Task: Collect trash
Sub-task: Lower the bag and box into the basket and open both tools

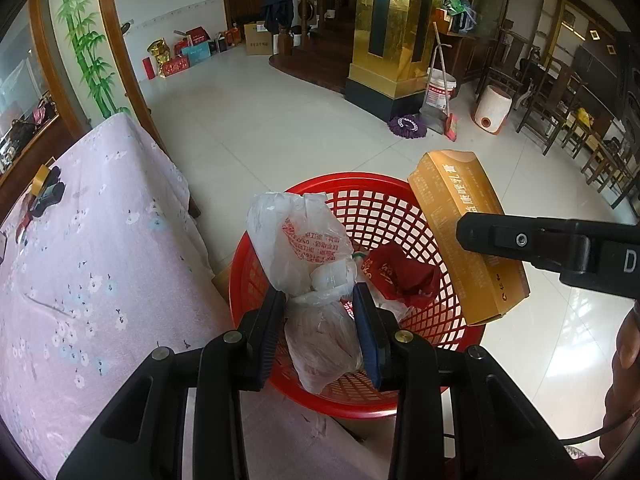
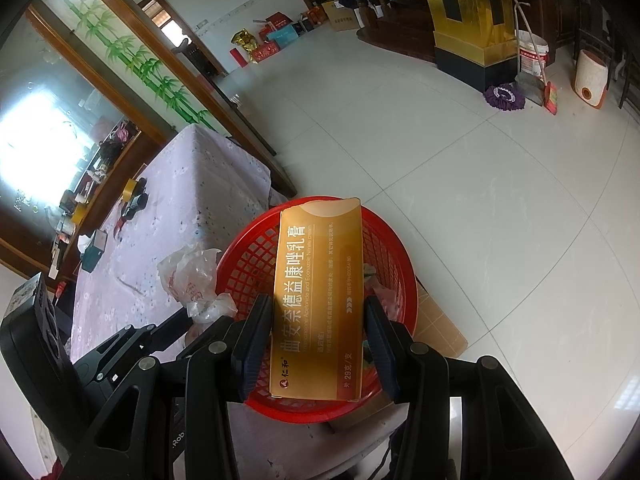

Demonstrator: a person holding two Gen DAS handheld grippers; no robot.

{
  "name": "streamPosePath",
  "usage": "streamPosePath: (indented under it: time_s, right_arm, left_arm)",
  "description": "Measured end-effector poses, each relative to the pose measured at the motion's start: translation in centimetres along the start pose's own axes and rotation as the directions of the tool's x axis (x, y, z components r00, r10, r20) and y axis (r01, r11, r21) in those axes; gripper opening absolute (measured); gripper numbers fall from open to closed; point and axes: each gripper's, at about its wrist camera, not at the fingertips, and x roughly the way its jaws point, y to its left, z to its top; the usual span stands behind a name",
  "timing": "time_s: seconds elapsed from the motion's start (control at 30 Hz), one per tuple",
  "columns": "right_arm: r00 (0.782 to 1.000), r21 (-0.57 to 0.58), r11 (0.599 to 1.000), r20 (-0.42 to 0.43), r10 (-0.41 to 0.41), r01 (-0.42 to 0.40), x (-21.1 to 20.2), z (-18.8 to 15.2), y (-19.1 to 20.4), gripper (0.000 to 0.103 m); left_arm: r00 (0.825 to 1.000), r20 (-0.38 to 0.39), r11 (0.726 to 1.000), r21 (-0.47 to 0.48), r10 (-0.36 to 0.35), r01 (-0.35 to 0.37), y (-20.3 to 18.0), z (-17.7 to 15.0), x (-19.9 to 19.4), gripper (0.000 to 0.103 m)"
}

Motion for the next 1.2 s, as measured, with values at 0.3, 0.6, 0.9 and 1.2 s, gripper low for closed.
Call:
streamPosePath:
  time_s: [0.3, 0.6, 0.9, 1.2]
  right_arm:
    - [1.000, 0.003, 1.000, -0.001, -0.004, 0.004, 0.4, 0.0, -0.1, 0.051]
    - [1.000, 0.006, 1.000, -0.005, -0.007, 0.007, 0.9, -0.1, -0.2, 0.051]
    - [1.000, 0.010, 1.000, -0.009, -0.011, 0.011, 1.1, 0.0, -0.2, 0.052]
    - [1.000, 0.017, 1.000, -0.006, -0.006, 0.007, 1.1, 0.2, -0.3, 0.053]
  left_arm:
    - [1.000, -0.007, 1.000, 0.003, -0.003, 0.003, 0.4, -0.2, 0.5, 0.034]
    - [1.000, -0.010, 1.000, 0.005, -0.005, 0.005, 0.4, 0.0, 0.6, 0.034]
    - [1.000, -0.017, 1.000, 0.007, -0.009, 0.010, 0.1, -0.1, 0.7, 0.034]
    - [1.000, -0.011, 1.000, 0.008, -0.002, 0.002, 0.0, 0.1, 0.7, 0.052]
